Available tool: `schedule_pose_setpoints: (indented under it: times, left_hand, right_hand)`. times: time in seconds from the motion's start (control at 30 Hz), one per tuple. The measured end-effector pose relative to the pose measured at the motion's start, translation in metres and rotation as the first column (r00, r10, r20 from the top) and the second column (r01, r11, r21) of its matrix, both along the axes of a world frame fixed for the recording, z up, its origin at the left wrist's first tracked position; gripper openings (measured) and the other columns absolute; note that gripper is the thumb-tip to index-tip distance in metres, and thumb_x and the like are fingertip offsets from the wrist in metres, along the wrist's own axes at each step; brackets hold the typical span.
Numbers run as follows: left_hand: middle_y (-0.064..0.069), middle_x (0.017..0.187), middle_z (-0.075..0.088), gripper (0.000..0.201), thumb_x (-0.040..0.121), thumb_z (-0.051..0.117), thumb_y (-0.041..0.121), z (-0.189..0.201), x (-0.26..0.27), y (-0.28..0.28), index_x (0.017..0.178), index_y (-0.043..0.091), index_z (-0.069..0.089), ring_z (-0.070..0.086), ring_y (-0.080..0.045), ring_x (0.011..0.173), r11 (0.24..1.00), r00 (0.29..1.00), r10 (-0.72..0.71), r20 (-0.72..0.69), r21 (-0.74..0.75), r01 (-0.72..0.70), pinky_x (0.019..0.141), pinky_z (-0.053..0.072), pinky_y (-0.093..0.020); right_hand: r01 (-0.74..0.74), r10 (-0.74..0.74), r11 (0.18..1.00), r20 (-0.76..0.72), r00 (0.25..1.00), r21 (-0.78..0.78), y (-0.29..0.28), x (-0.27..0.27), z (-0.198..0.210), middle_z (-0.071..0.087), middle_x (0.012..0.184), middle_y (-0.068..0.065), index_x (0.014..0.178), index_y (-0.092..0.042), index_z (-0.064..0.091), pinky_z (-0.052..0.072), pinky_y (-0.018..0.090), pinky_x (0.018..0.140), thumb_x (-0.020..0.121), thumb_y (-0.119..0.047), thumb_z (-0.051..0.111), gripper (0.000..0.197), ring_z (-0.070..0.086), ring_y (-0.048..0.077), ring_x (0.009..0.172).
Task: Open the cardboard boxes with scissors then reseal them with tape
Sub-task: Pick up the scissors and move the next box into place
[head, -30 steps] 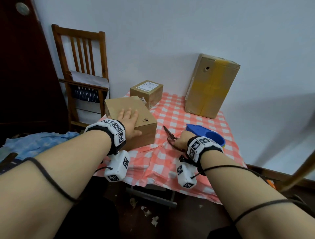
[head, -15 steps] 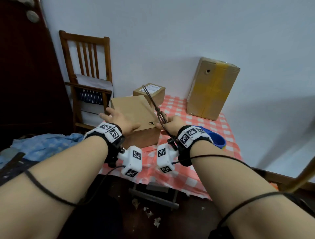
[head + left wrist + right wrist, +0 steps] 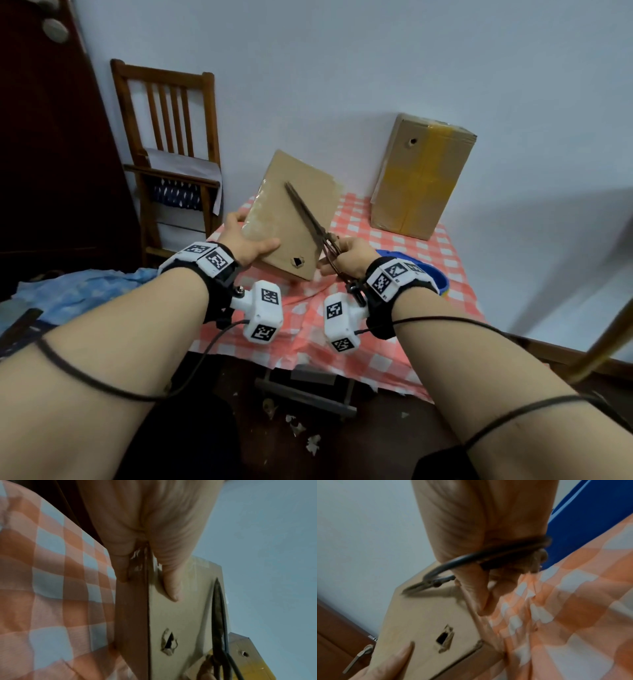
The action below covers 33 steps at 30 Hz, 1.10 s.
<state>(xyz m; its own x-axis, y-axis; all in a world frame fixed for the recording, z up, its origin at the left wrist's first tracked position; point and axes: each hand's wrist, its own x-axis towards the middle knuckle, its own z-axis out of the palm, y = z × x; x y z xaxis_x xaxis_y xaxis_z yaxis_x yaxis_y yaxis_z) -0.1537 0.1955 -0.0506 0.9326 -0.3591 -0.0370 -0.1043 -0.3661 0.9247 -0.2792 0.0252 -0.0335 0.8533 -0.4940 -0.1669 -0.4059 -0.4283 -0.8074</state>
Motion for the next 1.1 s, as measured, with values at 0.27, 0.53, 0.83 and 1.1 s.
schedule_pose_setpoints:
  times: [0.27, 0.53, 0.83, 1.1]
  left_hand:
    - [-0.002, 0.135, 0.054, 0.077, 0.075, 0.079, 0.038, 0.023, -0.008, -0.019, 0.139, 0.015, 0.044, 0.054, -0.022, 0.12, 0.958, 0.969, -0.141, 0.202, 0.274, 0.082, 0.105, 0.042, -0.036]
    - [-0.011, 0.115, 0.06, 0.047, 0.082, 0.073, 0.026, 0.043, -0.016, -0.047, 0.122, 0.009, 0.056, 0.058, -0.031, 0.108, 0.9, 0.947, -0.167, 0.275, 0.436, 0.032, 0.091, 0.047, -0.033]
    - [-0.008, 0.109, 0.064, 0.052, 0.056, 0.091, 0.021, 0.048, -0.017, -0.058, 0.085, 0.026, 0.048, 0.062, -0.03, 0.101, 0.876, 0.966, -0.196, 0.167, 0.473, 0.096, 0.092, 0.051, -0.045]
    - [0.002, 0.099, 0.067, 0.08, 0.032, 0.095, 0.037, 0.045, -0.005, -0.066, 0.097, 0.038, 0.049, 0.066, -0.026, 0.093, 0.852, 0.961, -0.26, 0.094, 0.491, 0.183, 0.088, 0.053, -0.045]
  right_hand:
    - [-0.062, 0.042, 0.958, -0.078, 0.996, -0.281, -0.05, -0.042, 0.022, 0.064, 0.102, -0.003, 0.075, -0.008, 0.065, 0.042, 0.02, 0.082, 0.071, -0.002, 0.078, 0.015, 0.06, 0.013, 0.109]
    - [-0.206, 0.006, 0.712, -0.289, 0.957, -0.671, -0.064, -0.063, 0.059, 0.067, 0.097, -0.01, 0.1, -0.03, 0.073, 0.049, 0.027, 0.075, 0.079, -0.024, 0.067, 0.023, 0.059, 0.017, 0.089]
    - [-0.397, 0.038, 0.206, -0.398, 0.916, -0.894, -0.04, -0.022, 0.101, 0.064, 0.103, 0.002, 0.113, -0.018, 0.065, 0.045, 0.034, 0.082, 0.099, -0.024, 0.046, 0.024, 0.057, 0.026, 0.096]
    - [-0.371, 0.132, 0.248, -0.348, 0.928, -0.895, -0.035, 0.009, 0.099, 0.065, 0.109, 0.008, 0.102, -0.011, 0.065, 0.037, 0.033, 0.09, 0.094, -0.025, 0.055, 0.019, 0.056, 0.028, 0.104]
